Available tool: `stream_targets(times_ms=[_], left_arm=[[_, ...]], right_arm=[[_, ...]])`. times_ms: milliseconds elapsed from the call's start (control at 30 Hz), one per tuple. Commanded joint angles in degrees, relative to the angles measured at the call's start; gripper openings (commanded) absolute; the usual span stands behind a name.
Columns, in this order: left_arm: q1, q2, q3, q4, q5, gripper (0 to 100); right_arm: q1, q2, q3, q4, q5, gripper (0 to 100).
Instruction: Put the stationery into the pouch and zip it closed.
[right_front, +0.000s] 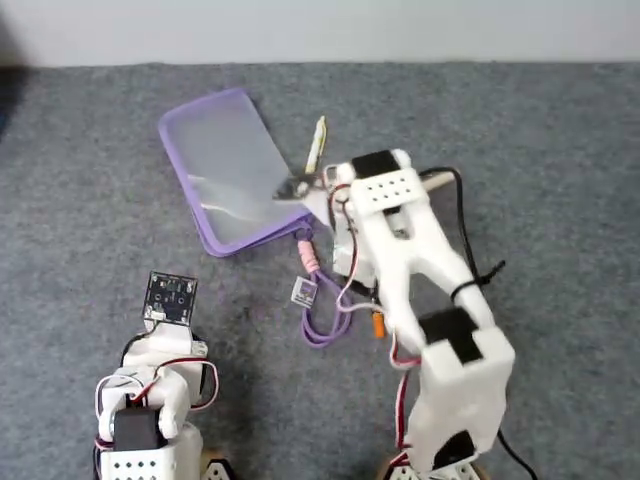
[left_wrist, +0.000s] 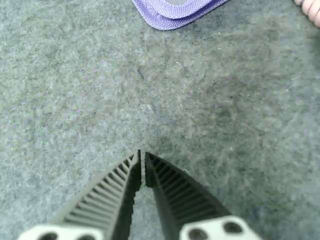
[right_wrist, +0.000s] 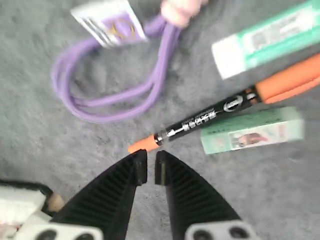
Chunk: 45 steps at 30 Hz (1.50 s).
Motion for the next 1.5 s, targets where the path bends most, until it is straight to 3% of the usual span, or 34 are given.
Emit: stream_targets(times_ms=[0,100,233,733,1167,1367,1467], left_arm=[[-0.18,-0.7,-0.66,-0.7,-0.53,1],[-0.18,-0.7,-0.66,-0.7,-0.53,1],[-0.18,-0.7,-0.66,-0.7,-0.53,1],[-0.18,-0.7,-0.66,-0.7,-0.53,1],[-0.18,-0.7,-0.66,-0.7,-0.53,1],[-0.18,-0.7,-0.66,-0.7,-0.53,1],[-0.18,-0.7,-0.66,-0.7,-0.53,1]], right_arm=[[-3.74,-8.22,-1.67,-3.03,-8.53,14.9],[-6.55,-7.87,-1.67,-8.22,-16.79,23.5],[-10.59,-5.49,-1.67,-15.25,-22.51,21.9],[-12.44,6.64,-1.76,-29.93,-23.56,19.9],[-10.07,13.23,-2.29,-34.59,-23.38,19.8],[-8.92,19.74,-10.99,-29.14,-23.56,18.7],[-8.75,23.25,-17.67,-23.6,-23.56,10.2]])
